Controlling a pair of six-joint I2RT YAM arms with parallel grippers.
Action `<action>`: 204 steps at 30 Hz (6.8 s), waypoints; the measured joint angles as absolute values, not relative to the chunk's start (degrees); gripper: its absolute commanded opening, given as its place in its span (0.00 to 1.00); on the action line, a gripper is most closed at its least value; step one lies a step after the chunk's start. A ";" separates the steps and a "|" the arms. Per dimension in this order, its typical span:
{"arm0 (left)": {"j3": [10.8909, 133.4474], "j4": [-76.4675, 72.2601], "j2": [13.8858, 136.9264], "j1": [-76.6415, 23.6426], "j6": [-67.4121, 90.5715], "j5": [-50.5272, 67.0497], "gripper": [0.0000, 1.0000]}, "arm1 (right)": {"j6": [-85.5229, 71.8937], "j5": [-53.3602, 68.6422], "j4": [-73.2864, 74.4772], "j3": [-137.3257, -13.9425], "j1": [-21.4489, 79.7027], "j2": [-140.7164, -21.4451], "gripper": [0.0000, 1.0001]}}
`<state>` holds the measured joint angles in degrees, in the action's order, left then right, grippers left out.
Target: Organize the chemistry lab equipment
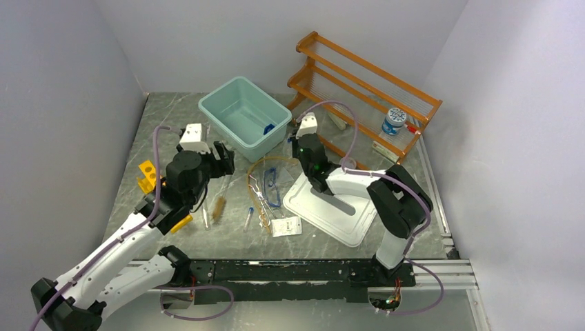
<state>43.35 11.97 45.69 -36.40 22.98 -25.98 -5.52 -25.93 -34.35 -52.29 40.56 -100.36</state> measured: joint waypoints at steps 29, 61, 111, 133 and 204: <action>43.31 12.21 47.90 -34.33 22.26 -26.28 0.77 | -6.46 -16.60 -34.17 -55.61 35.64 -106.02 0.22; 42.30 11.73 47.55 -34.30 20.78 -23.70 0.77 | -4.14 -12.38 -27.33 -57.87 35.79 -105.43 0.49; 42.30 11.77 47.53 -34.30 20.80 -23.27 0.77 | -15.18 -11.14 0.80 -80.42 32.71 -113.65 0.17; 42.30 11.77 47.53 -34.30 20.80 -23.09 0.77 | -14.04 -10.55 -4.95 -72.27 32.71 -109.08 0.17; 42.30 11.77 47.75 -34.28 20.80 -22.85 0.77 | -12.56 -5.98 -7.44 -63.77 32.69 -101.30 0.21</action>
